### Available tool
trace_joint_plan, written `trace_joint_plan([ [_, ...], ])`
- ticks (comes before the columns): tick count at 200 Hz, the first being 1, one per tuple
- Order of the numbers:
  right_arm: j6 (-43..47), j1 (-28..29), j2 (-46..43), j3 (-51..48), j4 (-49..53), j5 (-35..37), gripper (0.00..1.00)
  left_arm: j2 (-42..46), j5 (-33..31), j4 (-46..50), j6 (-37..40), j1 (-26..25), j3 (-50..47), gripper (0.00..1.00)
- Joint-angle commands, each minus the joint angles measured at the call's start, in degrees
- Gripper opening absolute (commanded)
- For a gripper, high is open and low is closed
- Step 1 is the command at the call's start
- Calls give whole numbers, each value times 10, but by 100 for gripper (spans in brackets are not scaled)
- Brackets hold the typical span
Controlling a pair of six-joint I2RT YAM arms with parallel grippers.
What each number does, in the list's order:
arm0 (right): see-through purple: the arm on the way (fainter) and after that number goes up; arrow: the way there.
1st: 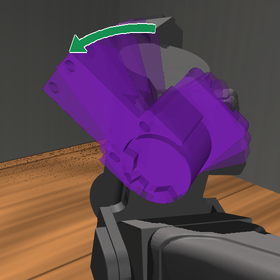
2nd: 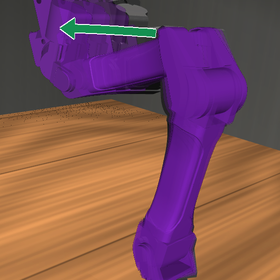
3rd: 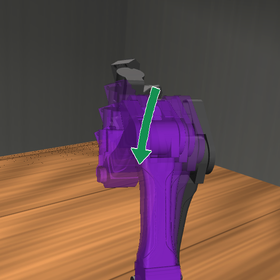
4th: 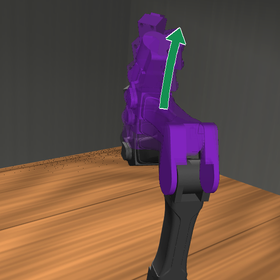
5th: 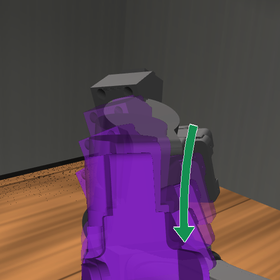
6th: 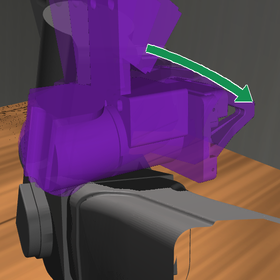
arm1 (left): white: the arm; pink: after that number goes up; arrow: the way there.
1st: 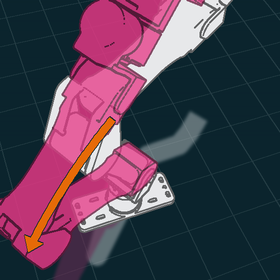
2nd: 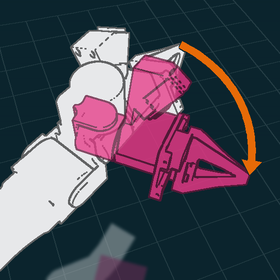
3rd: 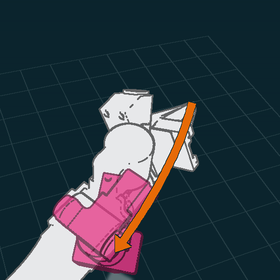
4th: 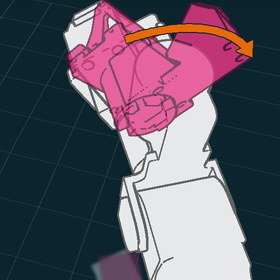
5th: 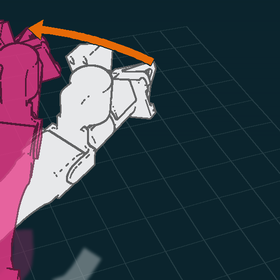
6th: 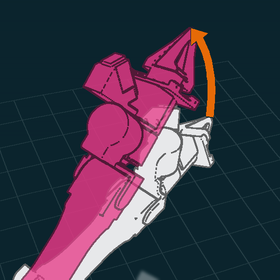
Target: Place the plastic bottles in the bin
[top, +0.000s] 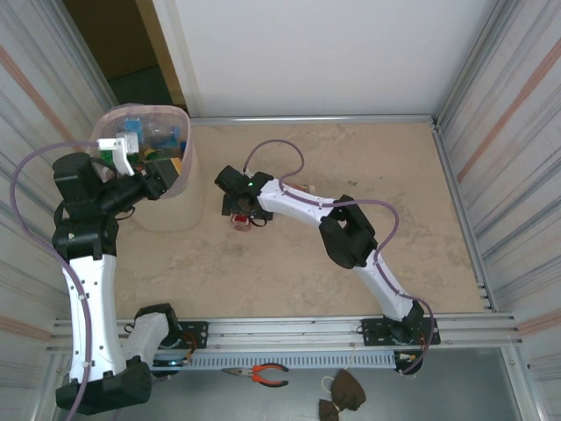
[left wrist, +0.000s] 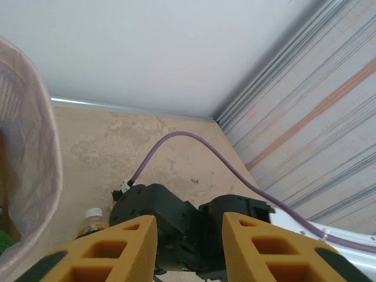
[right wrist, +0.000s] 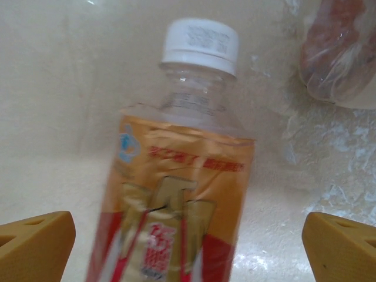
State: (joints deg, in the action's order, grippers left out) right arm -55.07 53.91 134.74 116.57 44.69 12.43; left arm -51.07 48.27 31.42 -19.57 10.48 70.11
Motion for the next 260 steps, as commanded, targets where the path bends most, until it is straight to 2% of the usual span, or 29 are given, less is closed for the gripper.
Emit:
trace_joint_plan([
  [1, -19, 7, 13, 17, 25, 13, 95, 10, 14, -8, 0, -3, 7, 35],
  [68, 24, 30, -10, -34, 16, 55, 79, 11, 15, -19, -13, -3, -4, 35],
  [87, 28, 28, -13, -44, 8, 49, 78, 12, 16, -20, -13, -3, -4, 35],
  [117, 32, 27, -20, -60, -7, 44, 71, 12, 17, -26, -20, -3, -7, 35],
  [175, 56, 27, -53, -87, -36, 52, 65, 12, 17, -37, -31, -5, -13, 35],
  [185, 63, 27, -66, -119, -47, 53, 64, 11, 15, -42, -32, -8, -16, 34],
  [215, 101, 27, -135, -197, -113, 53, 62, 9, -28, -48, -13, -56, -18, 34],
  [245, 163, 27, -229, -303, -201, 40, 61, -6, -80, -54, 11, -124, -9, 37],
  [260, 194, 25, -273, -339, -220, 36, 60, -19, -84, -60, 12, -145, -1, 39],
])
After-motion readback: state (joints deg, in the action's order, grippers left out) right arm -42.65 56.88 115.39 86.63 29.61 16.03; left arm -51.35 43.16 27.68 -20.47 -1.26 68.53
